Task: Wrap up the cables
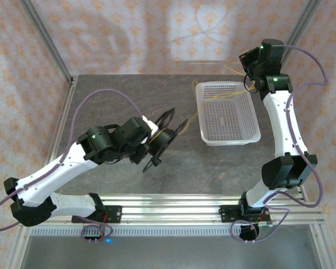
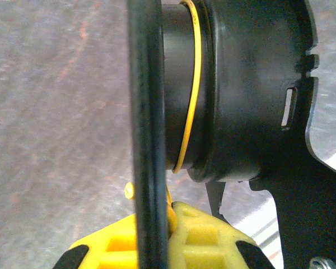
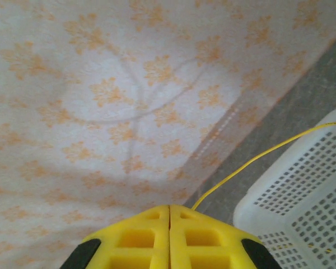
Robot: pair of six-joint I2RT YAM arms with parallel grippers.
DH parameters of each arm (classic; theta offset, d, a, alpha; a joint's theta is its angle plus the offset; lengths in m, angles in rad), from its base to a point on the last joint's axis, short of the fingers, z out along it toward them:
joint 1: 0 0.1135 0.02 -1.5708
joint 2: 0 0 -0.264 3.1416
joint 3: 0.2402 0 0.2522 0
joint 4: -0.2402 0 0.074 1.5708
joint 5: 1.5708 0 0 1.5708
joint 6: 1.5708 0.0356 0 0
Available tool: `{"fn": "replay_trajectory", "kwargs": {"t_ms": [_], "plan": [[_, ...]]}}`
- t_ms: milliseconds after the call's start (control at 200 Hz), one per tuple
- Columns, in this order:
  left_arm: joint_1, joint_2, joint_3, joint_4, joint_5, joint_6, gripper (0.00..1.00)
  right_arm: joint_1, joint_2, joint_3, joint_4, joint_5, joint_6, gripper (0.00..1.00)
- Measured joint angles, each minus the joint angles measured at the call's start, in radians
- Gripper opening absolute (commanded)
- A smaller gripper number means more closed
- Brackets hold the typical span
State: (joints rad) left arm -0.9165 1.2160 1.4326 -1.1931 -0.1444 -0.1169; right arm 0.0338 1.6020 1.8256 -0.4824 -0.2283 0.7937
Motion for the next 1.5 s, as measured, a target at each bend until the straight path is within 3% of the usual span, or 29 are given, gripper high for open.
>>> {"fn": "replay_trajectory", "kwargs": {"t_ms": [360, 741, 1051, 1276, 1502], "plan": [[0.003, 0.133, -0.034, 0.062, -0.178, 0.056, 0.0, 0.0, 0.025, 0.177, -0.026, -0.148, 0.072, 0.0], [0.17, 0.269, -0.018, 0.176, -0.175, 0.064, 0.0, 0.0, 0.045, 0.335, -0.045, -0.345, 0.153, 0.0], [0.291, 0.473, 0.196, 0.149, -0.172, 0.053, 0.0, 0.008, 0.042, 0.379, -0.053, -0.421, 0.194, 0.0], [0.392, 0.646, 0.439, 0.047, -0.155, -0.026, 0.0, 0.048, 0.016, 0.358, -0.051, -0.461, 0.208, 0.0], [0.427, 0.808, 0.658, -0.033, -0.175, -0.079, 0.0, 0.11, 0.003, 0.358, -0.046, -0.494, 0.22, 0.0]]}}
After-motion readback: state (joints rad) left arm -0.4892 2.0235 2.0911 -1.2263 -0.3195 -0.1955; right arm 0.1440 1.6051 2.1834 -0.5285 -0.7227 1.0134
